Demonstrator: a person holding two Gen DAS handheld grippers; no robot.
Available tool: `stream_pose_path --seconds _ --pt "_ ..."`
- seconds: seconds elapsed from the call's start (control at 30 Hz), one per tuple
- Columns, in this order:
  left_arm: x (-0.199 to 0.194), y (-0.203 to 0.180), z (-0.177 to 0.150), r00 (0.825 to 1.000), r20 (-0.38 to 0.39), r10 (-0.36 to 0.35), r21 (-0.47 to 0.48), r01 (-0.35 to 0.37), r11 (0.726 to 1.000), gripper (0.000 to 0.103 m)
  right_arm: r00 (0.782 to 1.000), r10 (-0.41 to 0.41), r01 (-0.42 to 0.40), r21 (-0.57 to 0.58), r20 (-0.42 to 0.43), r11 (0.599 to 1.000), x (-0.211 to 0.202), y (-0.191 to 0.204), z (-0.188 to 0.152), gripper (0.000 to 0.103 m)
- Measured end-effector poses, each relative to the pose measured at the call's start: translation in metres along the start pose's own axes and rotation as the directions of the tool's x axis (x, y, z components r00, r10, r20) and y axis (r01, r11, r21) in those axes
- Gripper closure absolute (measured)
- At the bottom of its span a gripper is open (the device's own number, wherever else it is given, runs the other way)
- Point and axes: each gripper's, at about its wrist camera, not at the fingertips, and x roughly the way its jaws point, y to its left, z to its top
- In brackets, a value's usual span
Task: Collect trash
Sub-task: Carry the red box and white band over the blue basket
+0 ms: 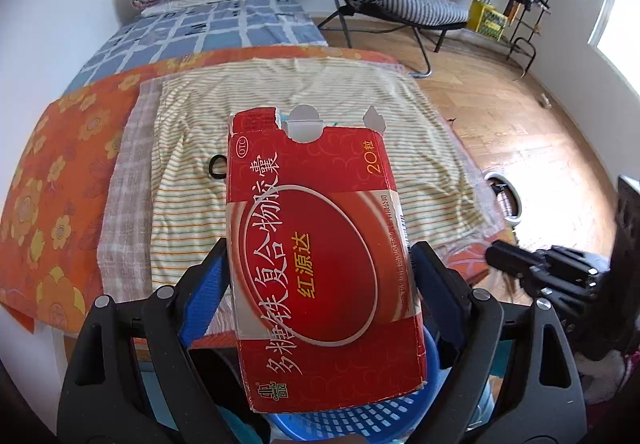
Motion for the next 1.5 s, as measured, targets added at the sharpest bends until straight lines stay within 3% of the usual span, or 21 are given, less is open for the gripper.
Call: stream_pose_path --seconds 0.2,0.43,0.7,1.2,1.5 --pt "-0.022 -0.002 -0.019 0.998 0.062 -0.032 0.006 0.032 0.999 0.013 1.0 0.019 -0.018 -0.037 0.006 0.999 -0.009 0.017 -0.018 0.099" --pt "0.016 0.017 -0.062 0.995 -0.002 -0.095 -0.086 0.095 0.992 0.013 0.998 0.039 -0.04 -0.023 -0.039 0.999 0.0 0.025 -0.04 0.099" --pt "0.037 0.022 -0.096 0.995 -0.013 -0.1 -0.082 0.099 0.992 0.013 0.997 0.038 -0.037 0.02 -0.064 0.999 0.005 0.029 -0.062 0.099" --pt "0.061 -0.001 -0.121 0.989 -0.071 -0.132 0.003 0.132 0.991 0.012 0.995 -0.058 0.053 -0.067 -0.082 0.996 0.016 0.036 -0.089 0.099" --pt "0.065 -0.004 -0.13 0.976 -0.123 -0.179 0.013 0.182 0.983 0.012 0.991 -0.056 0.054 -0.017 -0.121 0.998 0.022 0.026 -0.097 0.099"
